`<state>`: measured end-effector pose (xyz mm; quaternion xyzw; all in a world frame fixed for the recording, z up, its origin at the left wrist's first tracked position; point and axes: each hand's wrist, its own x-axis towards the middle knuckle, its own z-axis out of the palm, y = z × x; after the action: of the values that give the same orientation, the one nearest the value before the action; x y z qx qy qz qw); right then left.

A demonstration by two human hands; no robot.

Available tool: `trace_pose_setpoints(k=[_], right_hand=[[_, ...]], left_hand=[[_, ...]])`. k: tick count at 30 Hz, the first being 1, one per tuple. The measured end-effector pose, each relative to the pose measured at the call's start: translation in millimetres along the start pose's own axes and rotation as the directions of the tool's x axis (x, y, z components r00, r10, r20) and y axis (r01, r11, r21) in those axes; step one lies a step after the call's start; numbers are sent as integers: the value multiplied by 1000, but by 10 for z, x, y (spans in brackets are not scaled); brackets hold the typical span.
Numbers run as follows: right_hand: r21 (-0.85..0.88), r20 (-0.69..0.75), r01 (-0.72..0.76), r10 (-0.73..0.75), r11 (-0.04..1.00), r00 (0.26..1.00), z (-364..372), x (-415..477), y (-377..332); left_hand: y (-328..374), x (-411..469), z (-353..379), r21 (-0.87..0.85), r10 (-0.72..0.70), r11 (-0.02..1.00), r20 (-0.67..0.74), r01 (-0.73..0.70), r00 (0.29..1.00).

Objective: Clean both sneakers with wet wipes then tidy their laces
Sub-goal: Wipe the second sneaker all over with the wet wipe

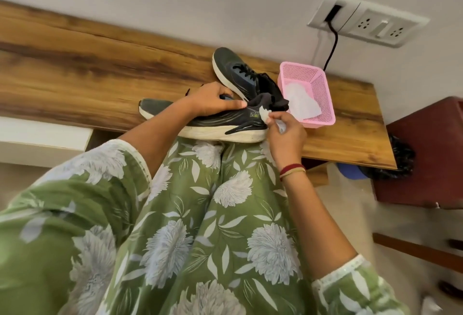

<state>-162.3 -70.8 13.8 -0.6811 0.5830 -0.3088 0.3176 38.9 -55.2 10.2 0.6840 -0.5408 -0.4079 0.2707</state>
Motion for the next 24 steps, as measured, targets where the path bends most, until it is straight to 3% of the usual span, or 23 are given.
trace_pose_setpoints(k=[5, 10, 12, 15, 17, 21, 22, 24], right_hand=[[-142, -28, 215, -221, 966, 975, 189, -119, -18], [-241, 93, 518, -512, 821, 854, 257, -237, 13], [-237, 42, 443, -447, 864, 894, 224, -141, 70], [-152, -138, 135, -157, 979, 978, 251, -40, 112], [-102, -161, 140, -156, 985, 975, 329, -111, 75], [-150, -17, 390, -397, 909, 918, 420, -305, 15], [-128, -41, 371, -378, 920, 925, 415, -282, 47], [26, -159, 139, -134, 990, 978, 383, -189, 76]], left_hand=[[-14, 9, -42, -60, -27, 998, 17, 28, 999], [-16, 57, -44, -127, -42, 991, 48, 48, 998], [-27, 80, -43, -123, -57, 991, 42, 62, 997], [-38, 98, -40, -119, -84, 989, 51, 90, 995], [-35, 90, -52, -125, -90, 988, 47, 96, 995], [-66, 91, -29, -179, -83, 980, 39, 88, 996], [-65, 96, -20, -181, -84, 979, 39, 90, 996], [-71, 100, -11, -179, -94, 979, 36, 99, 995]])
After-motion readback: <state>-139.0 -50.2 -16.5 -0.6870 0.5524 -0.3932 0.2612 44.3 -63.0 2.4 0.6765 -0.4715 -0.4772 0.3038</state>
